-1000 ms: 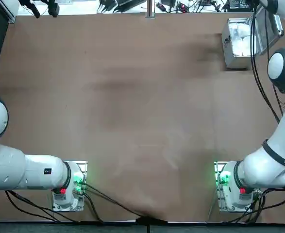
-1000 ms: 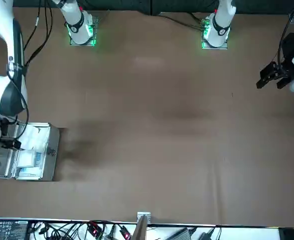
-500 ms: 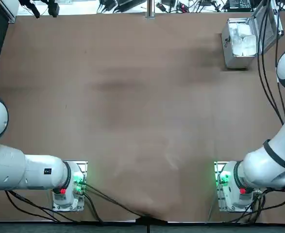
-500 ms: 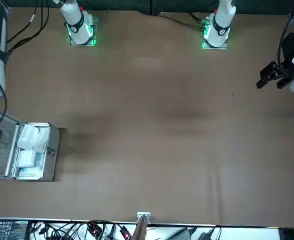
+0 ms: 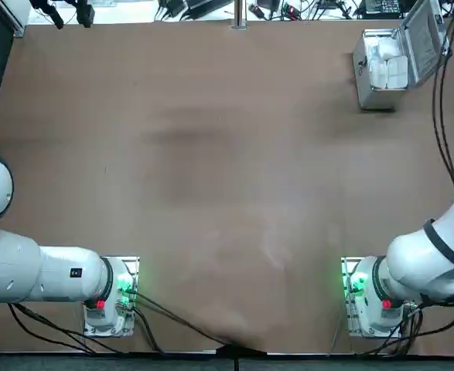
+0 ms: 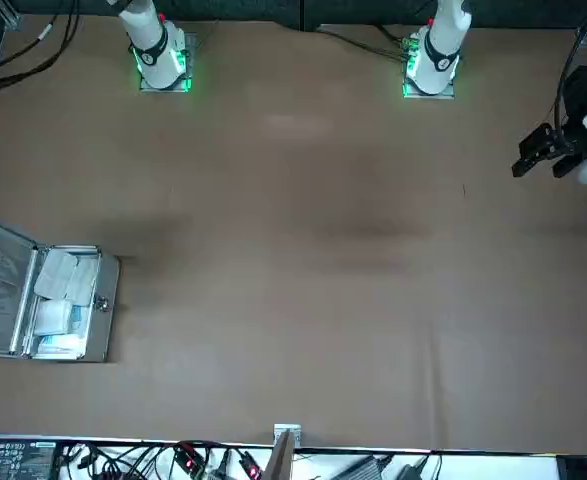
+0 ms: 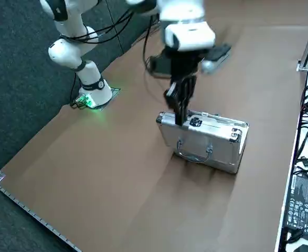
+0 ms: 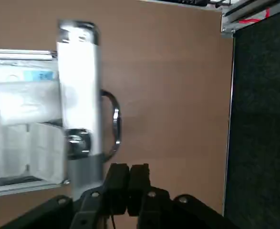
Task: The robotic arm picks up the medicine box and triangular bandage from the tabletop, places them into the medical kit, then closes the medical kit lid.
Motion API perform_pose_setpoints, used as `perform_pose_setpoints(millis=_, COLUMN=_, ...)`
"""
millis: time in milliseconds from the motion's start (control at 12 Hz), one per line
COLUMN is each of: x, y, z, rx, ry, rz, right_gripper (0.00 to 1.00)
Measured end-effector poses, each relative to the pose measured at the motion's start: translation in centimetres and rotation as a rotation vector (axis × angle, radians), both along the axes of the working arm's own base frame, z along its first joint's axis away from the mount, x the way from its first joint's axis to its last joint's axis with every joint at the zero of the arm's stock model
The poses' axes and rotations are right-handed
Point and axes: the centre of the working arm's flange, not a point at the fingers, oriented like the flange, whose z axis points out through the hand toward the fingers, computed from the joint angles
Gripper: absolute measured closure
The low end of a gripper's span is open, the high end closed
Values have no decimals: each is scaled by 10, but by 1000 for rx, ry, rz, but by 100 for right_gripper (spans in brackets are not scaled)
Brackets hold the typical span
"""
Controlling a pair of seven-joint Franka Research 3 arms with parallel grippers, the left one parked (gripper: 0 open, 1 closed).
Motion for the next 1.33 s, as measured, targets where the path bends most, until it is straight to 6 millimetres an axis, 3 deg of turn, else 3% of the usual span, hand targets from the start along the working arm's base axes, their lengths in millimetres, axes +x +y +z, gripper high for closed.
perform_pose_setpoints(millis=83, x=-4, y=-18, z=-5, rx=24, ry=-5, rz=1, right_gripper=98)
perform_pose_setpoints(millis=167, x=-7, y=-38, z=-20, rx=79, ry=-5, rz=-11, right_gripper=99)
perform_pose_setpoints(millis=500, x=2, y=-29, z=-52, rx=153, ry=6, rz=-10, right_gripper=99)
perform_pose_setpoints(millis=750, x=12, y=-3, z=-53, rx=188, ry=-4, rz=20, right_gripper=99)
perform_pose_setpoints(millis=1083, x=29, y=61, z=-47, rx=207, ry=-17, rz=60, right_gripper=99)
perform_pose_setpoints(millis=1333, x=31, y=93, z=-38, rx=211, ry=-8, rz=83, right_gripper=99)
